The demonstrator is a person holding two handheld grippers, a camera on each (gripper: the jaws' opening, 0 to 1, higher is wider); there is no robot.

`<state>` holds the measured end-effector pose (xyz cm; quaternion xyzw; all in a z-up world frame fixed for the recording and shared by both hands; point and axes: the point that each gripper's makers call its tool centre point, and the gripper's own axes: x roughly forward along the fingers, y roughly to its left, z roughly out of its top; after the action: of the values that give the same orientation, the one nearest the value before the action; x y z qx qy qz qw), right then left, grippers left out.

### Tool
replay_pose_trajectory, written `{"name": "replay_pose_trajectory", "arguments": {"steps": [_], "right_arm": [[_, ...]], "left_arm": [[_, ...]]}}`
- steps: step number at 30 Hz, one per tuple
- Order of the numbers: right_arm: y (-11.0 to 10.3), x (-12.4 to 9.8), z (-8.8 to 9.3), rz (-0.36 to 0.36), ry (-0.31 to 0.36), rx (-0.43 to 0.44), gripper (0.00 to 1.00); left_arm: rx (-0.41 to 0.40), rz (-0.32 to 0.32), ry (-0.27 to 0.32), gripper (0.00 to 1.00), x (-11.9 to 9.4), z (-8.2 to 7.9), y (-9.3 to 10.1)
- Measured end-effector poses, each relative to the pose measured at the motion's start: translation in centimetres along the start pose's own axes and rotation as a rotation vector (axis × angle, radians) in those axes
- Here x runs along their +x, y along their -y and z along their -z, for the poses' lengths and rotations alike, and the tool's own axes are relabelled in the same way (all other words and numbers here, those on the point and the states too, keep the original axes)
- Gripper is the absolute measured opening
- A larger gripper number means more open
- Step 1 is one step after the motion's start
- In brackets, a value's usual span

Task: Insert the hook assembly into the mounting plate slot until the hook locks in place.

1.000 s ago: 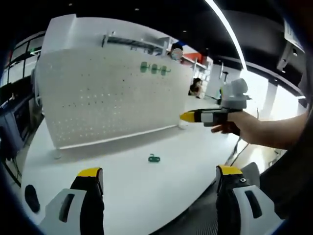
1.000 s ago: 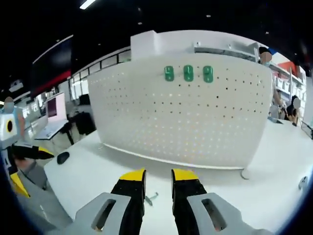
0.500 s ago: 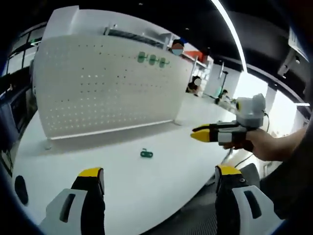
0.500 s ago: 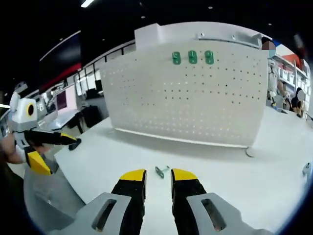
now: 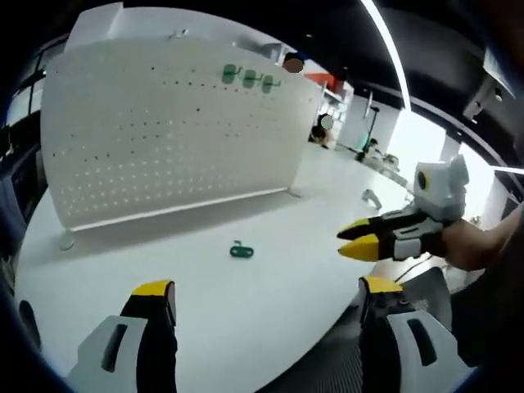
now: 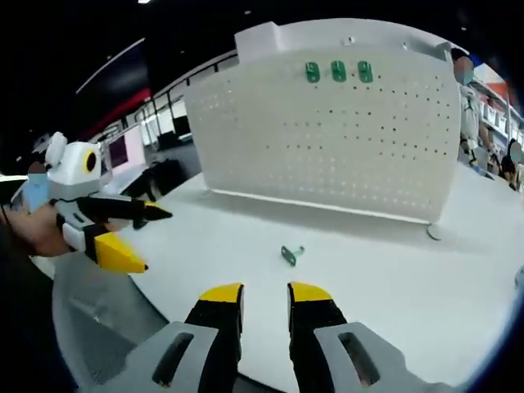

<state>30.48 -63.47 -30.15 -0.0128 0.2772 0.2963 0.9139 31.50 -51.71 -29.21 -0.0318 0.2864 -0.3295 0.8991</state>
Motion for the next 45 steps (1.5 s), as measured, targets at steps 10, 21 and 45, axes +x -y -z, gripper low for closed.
{"name": "replay_pose_trajectory", "arguments": {"steps": [10,21,45], "right_arm": [[-2.3,-1.9,3.1,-0.089,-0.124,-0.053,0.22],[-2.5,-3.7,3.7,-0.082,-0.130,-0.030,0.22],[0.7,-3.2,3.4,-0.084,-0.119,0.046,0.21]], "left_arm": [[-0.008,0.043,-0.049,0.93,2.9,1.4,0.4],[-0.010,0.082,-0.107,0.92,6.8,2.3,0.9],[-0.017,0.003,-0.179,0.74,17.0,1.9,-1.3]]}}
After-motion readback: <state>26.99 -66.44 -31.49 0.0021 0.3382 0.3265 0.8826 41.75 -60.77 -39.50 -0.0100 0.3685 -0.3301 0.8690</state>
